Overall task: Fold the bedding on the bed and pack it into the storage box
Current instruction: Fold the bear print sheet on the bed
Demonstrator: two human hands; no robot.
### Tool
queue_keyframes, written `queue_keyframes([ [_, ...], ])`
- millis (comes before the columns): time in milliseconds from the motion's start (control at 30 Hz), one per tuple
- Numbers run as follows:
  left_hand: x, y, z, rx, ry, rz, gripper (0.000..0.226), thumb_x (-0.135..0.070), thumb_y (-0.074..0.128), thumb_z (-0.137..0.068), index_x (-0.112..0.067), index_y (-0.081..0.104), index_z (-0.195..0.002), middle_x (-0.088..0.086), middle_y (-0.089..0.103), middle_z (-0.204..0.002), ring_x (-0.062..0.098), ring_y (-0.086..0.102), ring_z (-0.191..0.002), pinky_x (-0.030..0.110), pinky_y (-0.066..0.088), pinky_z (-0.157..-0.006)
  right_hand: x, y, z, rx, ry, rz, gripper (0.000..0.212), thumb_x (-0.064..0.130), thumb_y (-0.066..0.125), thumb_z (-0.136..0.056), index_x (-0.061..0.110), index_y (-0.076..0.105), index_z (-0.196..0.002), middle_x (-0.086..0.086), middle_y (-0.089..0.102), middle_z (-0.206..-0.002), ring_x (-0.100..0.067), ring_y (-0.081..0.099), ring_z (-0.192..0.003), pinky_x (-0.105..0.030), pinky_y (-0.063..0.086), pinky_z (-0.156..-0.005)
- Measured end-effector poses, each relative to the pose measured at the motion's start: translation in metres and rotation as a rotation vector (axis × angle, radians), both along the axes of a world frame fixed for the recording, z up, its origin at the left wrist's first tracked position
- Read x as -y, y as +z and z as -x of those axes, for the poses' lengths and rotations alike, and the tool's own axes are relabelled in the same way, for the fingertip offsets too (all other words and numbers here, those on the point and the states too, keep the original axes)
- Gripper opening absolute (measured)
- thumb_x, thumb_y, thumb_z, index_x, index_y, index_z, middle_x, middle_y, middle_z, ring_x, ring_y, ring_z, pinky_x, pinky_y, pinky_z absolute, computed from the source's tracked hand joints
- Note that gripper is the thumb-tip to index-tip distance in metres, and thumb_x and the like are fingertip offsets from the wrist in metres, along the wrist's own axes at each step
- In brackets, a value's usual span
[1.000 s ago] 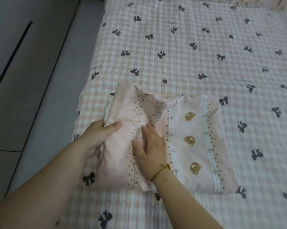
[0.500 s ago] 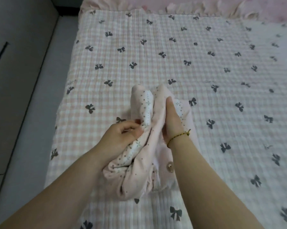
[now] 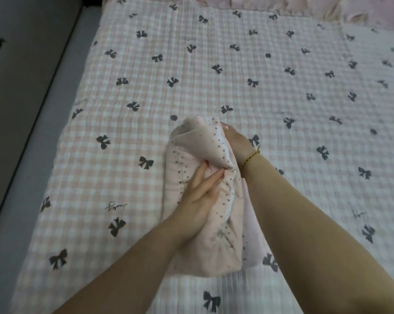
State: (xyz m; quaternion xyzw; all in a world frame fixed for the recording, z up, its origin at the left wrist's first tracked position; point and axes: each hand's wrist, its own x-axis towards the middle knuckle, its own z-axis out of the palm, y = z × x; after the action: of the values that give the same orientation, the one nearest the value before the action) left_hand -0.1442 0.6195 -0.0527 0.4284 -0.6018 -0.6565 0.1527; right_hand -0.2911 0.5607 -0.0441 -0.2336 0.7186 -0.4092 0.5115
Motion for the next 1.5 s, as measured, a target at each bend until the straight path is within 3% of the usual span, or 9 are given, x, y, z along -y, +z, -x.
queue_keyframes([
  [67, -0.014, -0.002, 0.024, 0.106, -0.014, 0.185, 0.038, -0.022, 0.029, -0.101, -0.043, 0.033, -0.133, -0.027, 0.003, -0.144, -0.010, -0.007, -0.132, 0.015, -0.009, -0.111, -0.012, 0.001, 0.013, 0.028, 0.002, 0.003, 0.024, 0.038, 0.036, -0.098, 0.029, 0.047, -0.117, 0.011, 0.050, -0.111, -0.006, 0.049, -0.100, -0.018, 0.038, -0.080],
  [200, -0.015, -0.014, 0.066, 0.204, -0.019, 0.204, 0.045, -0.015, 0.022, -0.102, -0.027, 0.020, -0.145, -0.013, -0.002, -0.154, -0.012, -0.014, -0.126, 0.005, -0.025, -0.097, -0.074, -0.003, 0.021, -0.158, 0.017, -0.043, 0.072, 0.036, 0.051, -0.091, 0.018, 0.011, -0.148, 0.000, 0.021, -0.152, -0.016, 0.023, -0.139, -0.026, 0.024, -0.108],
  [467, -0.013, -0.012, 0.053, 0.110, 0.190, 0.293, 0.048, 0.003, 0.033, -0.096, -0.016, 0.034, -0.140, -0.019, 0.023, -0.135, -0.003, 0.018, -0.131, 0.002, 0.011, -0.106, -0.122, -0.043, 0.009, -0.011, 0.022, -0.186, 0.068, 0.027, 0.066, -0.082, 0.008, 0.028, -0.136, -0.004, 0.050, -0.131, -0.022, 0.052, -0.114, -0.035, 0.044, -0.098],
  [567, -0.007, -0.014, 0.031, 0.339, 0.396, 0.378, 0.054, -0.004, 0.051, -0.090, -0.014, 0.035, -0.141, -0.008, 0.030, -0.143, 0.008, 0.024, -0.135, 0.024, 0.020, -0.114, -0.117, -0.046, 0.017, 0.051, 0.028, -0.215, 0.065, 0.024, 0.069, -0.080, 0.009, 0.036, -0.133, -0.006, 0.054, -0.126, -0.025, 0.053, -0.114, -0.033, 0.043, -0.096],
  [667, 0.001, -0.017, 0.005, 0.445, 0.493, -0.076, 0.070, -0.033, 0.065, -0.082, -0.017, 0.032, -0.142, 0.005, 0.038, -0.144, 0.024, 0.040, -0.129, 0.042, 0.034, -0.107, -0.119, -0.050, 0.025, 0.117, 0.038, -0.228, 0.061, 0.026, 0.070, -0.079, 0.012, 0.040, -0.130, -0.003, 0.056, -0.121, -0.023, 0.055, -0.109, -0.033, 0.046, -0.091],
  [833, 0.012, -0.019, -0.004, 0.298, 0.398, -0.500, 0.064, -0.046, 0.064, -0.076, -0.011, 0.052, -0.128, 0.005, 0.064, -0.108, 0.023, 0.061, -0.093, 0.033, 0.049, -0.077, -0.122, -0.046, 0.025, 0.308, -0.009, -0.213, 0.048, 0.029, 0.065, -0.083, 0.016, 0.045, -0.125, 0.000, 0.060, -0.108, -0.015, 0.060, -0.092, -0.026, 0.051, -0.070],
  [1100, -0.002, 0.015, -0.017, 0.090, 0.181, -0.380, 0.109, -0.049, 0.081, -0.032, -0.020, 0.046, -0.131, 0.000, 0.063, -0.119, 0.016, 0.062, -0.101, 0.028, 0.051, -0.076, -0.170, 0.004, 0.003, 0.433, -0.165, 0.051, 0.050, 0.037, 0.067, -0.063, 0.031, 0.052, -0.110, 0.012, 0.066, -0.098, -0.003, 0.066, -0.084, -0.015, 0.053, -0.061],
  [1233, -0.016, 0.056, -0.012, 0.054, -0.012, -0.280, 0.097, -0.049, 0.079, -0.029, -0.021, 0.053, -0.118, -0.003, 0.065, -0.108, 0.013, 0.064, -0.093, 0.026, 0.050, -0.070, -0.218, 0.042, -0.021, 0.511, -0.323, 0.171, 0.079, 0.043, 0.084, -0.050, 0.027, 0.052, -0.120, 0.005, 0.070, -0.102, -0.011, 0.068, -0.092, -0.023, 0.056, -0.070],
  [1500, -0.140, 0.116, 0.049, 0.002, -0.447, -0.202, 0.075, -0.037, 0.076, -0.045, -0.021, 0.047, -0.112, -0.010, 0.057, -0.092, 0.008, 0.056, -0.081, 0.024, 0.045, -0.061, -0.386, 0.089, -0.054, 0.412, -0.974, 0.305, 0.057, 0.031, 0.077, -0.053, 0.024, 0.058, -0.107, -0.001, 0.068, -0.103, -0.018, 0.065, -0.093, -0.027, 0.056, -0.069],
])
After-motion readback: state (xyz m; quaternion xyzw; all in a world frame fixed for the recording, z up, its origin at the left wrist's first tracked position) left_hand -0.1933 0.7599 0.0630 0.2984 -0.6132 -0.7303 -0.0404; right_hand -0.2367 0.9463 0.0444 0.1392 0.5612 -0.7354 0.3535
